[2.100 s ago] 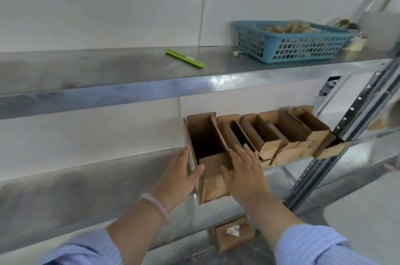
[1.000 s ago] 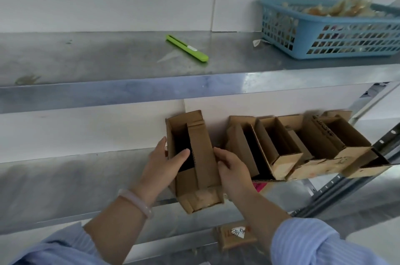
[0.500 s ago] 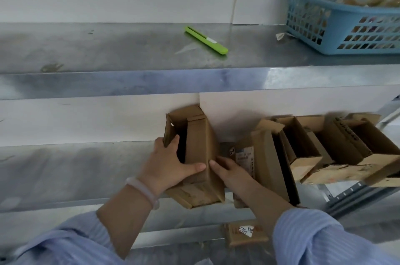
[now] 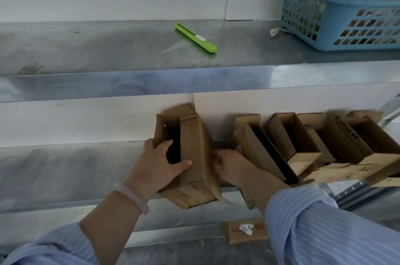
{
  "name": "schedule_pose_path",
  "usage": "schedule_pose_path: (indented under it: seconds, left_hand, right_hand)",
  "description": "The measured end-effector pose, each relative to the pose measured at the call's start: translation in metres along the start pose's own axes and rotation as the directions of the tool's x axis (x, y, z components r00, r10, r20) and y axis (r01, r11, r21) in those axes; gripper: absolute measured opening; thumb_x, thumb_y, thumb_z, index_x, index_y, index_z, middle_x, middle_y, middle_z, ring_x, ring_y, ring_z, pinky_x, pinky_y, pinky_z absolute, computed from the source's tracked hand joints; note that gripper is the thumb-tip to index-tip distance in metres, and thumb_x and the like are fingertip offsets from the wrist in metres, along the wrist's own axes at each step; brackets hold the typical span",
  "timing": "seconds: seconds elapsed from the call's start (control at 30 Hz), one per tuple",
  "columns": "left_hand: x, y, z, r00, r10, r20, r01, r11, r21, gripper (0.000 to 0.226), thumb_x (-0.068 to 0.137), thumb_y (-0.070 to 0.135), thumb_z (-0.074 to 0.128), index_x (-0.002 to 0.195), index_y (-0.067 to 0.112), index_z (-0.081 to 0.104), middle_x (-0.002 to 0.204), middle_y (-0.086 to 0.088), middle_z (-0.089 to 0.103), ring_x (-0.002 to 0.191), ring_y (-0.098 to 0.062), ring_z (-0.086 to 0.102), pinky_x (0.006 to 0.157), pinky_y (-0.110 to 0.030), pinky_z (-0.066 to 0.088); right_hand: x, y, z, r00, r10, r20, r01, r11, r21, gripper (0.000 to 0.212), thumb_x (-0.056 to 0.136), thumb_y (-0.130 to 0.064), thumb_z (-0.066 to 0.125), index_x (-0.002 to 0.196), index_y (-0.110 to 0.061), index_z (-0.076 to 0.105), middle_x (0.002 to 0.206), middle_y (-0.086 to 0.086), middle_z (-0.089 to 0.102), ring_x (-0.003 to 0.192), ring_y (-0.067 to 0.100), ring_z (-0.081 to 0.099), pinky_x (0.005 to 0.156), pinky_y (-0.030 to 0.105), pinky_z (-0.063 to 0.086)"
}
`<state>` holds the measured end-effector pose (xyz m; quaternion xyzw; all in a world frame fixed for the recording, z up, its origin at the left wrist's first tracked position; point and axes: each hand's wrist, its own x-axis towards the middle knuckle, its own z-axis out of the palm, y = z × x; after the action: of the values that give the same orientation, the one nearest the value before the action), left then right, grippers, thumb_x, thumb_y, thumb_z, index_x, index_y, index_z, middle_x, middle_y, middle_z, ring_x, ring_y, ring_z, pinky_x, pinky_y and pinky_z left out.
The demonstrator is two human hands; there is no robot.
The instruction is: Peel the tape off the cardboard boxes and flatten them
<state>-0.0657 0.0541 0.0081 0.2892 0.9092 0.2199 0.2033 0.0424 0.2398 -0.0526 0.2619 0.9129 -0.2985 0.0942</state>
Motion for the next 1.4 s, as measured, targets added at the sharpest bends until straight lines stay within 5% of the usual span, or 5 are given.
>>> schedule_pose_path:
  seconds: [0.23, 0.4, 0.93, 1.13, 1.4]
  left_hand:
    - [-0.001, 0.003, 0.004, 0.999, -0.018, -0.032, 0.019, 1.0, 0.018, 0.088, 0.073, 0.07, 0.062, 0.147, 0.035, 0.03, 0.147, -0.002, 0.022, 0.128, -0.024, 0.043, 0.1, -0.033, 0.042]
    - [0.001, 0.006, 0.005, 0.999, -0.039, -0.03, 0.04, 0.999, 0.019, 0.091, 0.07, 0.071, 0.064, 0.146, 0.034, 0.031, 0.15, -0.002, 0.021, 0.131, -0.025, 0.04, 0.103, -0.036, 0.04]
    - [-0.002, 0.007, 0.005, 0.998, -0.057, -0.036, 0.059, 0.998, 0.029, 0.09, 0.07, 0.073, 0.062, 0.145, 0.034, 0.033, 0.149, -0.002, 0.025, 0.13, -0.025, 0.041, 0.102, -0.036, 0.041]
    - [-0.004, -0.001, 0.003, 0.998, -0.042, -0.041, 0.04, 0.998, -0.053, 0.096, 0.067, 0.074, 0.061, 0.148, 0.036, 0.026, 0.148, -0.002, 0.027, 0.129, -0.025, 0.041, 0.101, -0.037, 0.041]
    - [-0.003, -0.037, -0.002, 0.981, -0.184, 0.068, 0.196, 0.936, -0.291, 0.114, 0.066, 0.066, 0.072, 0.152, 0.036, 0.002, 0.144, -0.005, 0.034, 0.122, -0.026, 0.046, 0.098, -0.037, 0.044]
  right_hand:
    - [-0.003, -0.004, -0.01, 0.98, -0.185, -0.079, 0.128, 0.877, -0.463, 0.021, 0.092, -0.027, 0.052, 0.112, -0.023, 0.057, 0.113, 0.003, 0.06, 0.109, 0.024, 0.055, 0.096, 0.041, 0.046]
    - [-0.023, -0.016, -0.032, 0.975, -0.124, -0.183, -0.055, 0.667, -0.743, 0.039, 0.093, -0.032, 0.05, 0.13, -0.026, 0.053, 0.149, 0.01, 0.033, 0.146, 0.039, 0.009, 0.11, 0.071, -0.003]
    - [-0.01, -0.002, -0.051, 0.969, -0.146, -0.198, 0.056, 0.913, -0.403, 0.047, 0.098, -0.023, 0.039, 0.145, -0.024, 0.042, 0.161, 0.005, 0.016, 0.15, 0.026, 0.005, 0.122, 0.045, 0.001]
    - [-0.031, -0.035, -0.022, 0.951, -0.241, -0.196, 0.231, 0.97, -0.07, 0.047, 0.099, -0.034, 0.046, 0.145, -0.025, 0.042, 0.139, -0.001, 0.05, 0.129, 0.021, 0.044, 0.108, 0.036, 0.038]
    - [-0.031, -0.054, 0.015, 0.963, -0.261, -0.065, 0.269, 0.915, 0.302, 0.064, 0.095, -0.029, 0.058, 0.152, -0.033, 0.027, 0.154, -0.006, 0.031, 0.142, 0.011, 0.029, 0.111, 0.016, 0.022]
